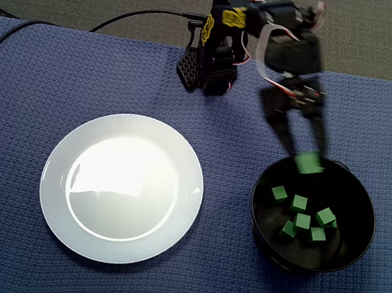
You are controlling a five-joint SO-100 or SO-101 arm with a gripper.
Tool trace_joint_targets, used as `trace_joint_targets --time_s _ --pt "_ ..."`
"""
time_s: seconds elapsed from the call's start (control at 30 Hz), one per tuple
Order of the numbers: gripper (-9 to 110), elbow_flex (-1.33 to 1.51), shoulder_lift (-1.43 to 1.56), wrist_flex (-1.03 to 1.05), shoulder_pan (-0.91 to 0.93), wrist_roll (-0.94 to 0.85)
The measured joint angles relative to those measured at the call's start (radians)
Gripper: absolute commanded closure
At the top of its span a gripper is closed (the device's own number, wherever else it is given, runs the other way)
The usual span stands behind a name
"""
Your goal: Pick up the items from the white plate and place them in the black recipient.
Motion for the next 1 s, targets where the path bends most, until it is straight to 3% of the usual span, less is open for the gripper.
trace_joint_targets --time_s 0.2,0.47,0.5,0.57,0.67,1.0 --pt "102 0.187 -0.112 -0.091 -0.120 -0.064" --pt "102 0.333 -0.284 -0.236 -0.110 -0.066" --pt "101 0.342 -0.293 -0.242 -0.107 -0.066" --pt "86 0.353 -0.308 -0.245 -0.104 -0.067" --pt "74 0.370 -0.325 -0.245 -0.104 -0.067" --pt "74 0.341 -0.198 -0.048 -0.106 -0.071"
